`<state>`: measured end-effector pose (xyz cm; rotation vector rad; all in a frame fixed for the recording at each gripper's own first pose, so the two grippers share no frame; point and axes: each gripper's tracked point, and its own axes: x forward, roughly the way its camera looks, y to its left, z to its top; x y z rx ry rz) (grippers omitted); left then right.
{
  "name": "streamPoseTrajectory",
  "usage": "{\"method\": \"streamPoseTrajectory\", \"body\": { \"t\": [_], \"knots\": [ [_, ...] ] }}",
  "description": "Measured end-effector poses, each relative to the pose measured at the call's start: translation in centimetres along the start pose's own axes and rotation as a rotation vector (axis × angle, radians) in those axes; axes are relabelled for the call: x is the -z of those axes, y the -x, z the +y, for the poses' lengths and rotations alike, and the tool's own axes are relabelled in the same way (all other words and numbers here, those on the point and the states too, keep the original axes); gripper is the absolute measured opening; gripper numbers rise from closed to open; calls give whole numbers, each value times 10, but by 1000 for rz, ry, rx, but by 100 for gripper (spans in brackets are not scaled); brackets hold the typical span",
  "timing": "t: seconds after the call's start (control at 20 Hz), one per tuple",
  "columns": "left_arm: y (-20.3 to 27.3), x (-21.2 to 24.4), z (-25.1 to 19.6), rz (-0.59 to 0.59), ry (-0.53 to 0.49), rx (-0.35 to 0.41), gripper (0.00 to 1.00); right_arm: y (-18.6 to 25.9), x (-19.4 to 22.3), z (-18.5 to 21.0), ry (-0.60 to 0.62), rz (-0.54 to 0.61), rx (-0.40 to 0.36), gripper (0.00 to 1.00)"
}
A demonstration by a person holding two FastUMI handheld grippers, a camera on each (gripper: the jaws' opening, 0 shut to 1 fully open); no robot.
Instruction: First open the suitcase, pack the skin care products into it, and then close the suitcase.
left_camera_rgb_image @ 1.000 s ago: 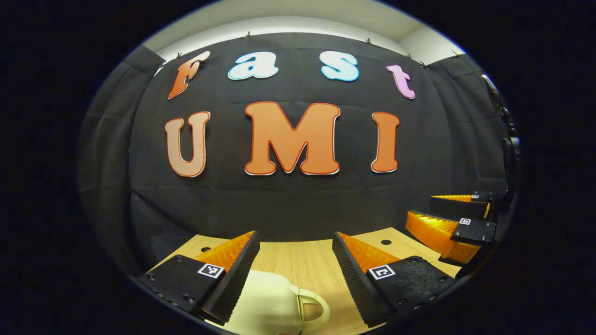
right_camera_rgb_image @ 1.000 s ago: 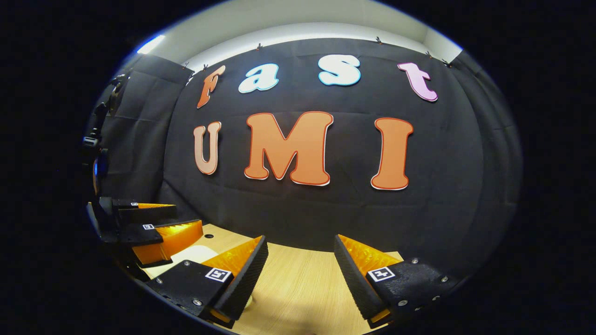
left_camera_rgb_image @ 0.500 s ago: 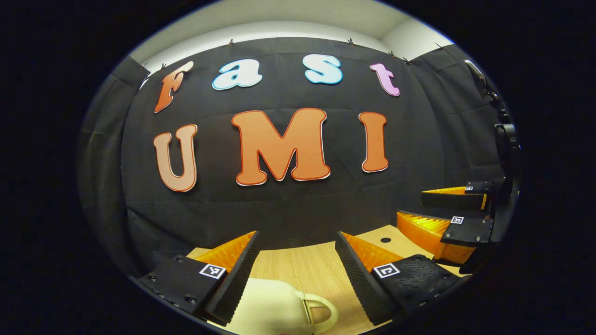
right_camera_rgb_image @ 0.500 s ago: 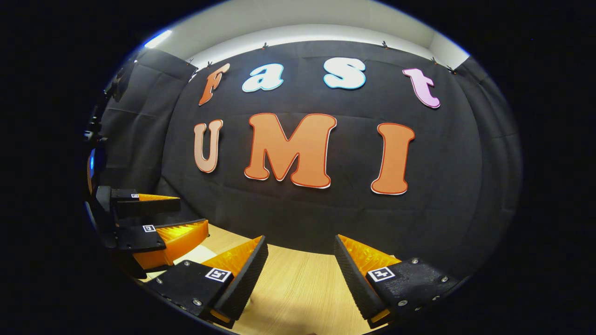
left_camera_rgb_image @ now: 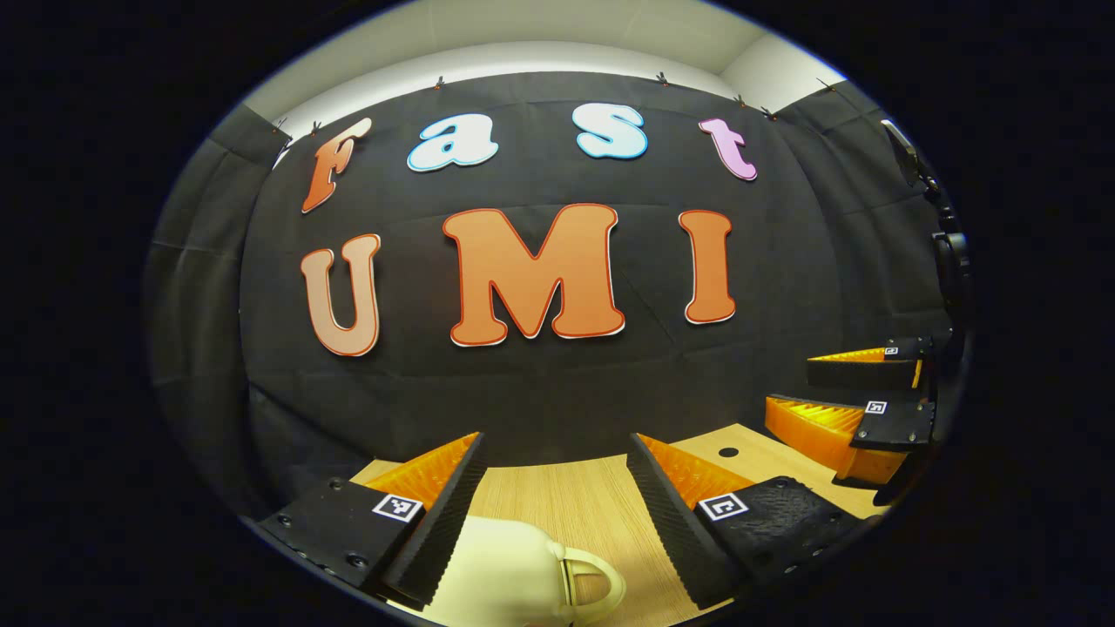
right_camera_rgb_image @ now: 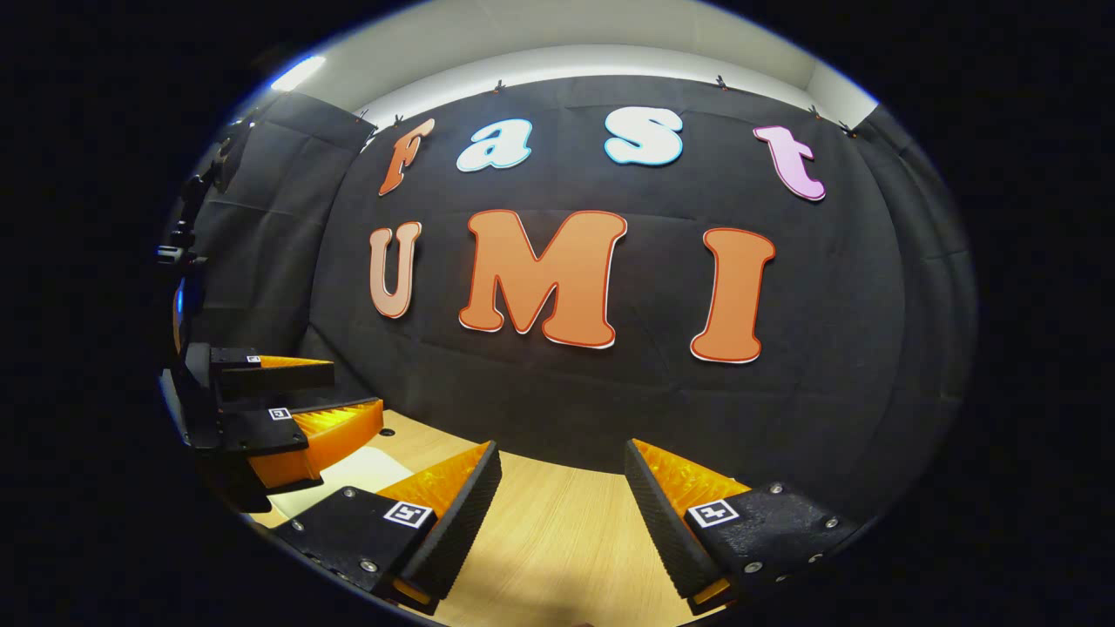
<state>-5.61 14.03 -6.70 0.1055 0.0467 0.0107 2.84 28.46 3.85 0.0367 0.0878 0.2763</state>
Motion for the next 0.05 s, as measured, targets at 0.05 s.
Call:
{"method": "streamPoseTrajectory", "body": {
  "t": [0.05],
  "knots": [
    [0,2,-1,1,-1,-9,99,2,2,-4,3,2,-1,91]
  ]
}}
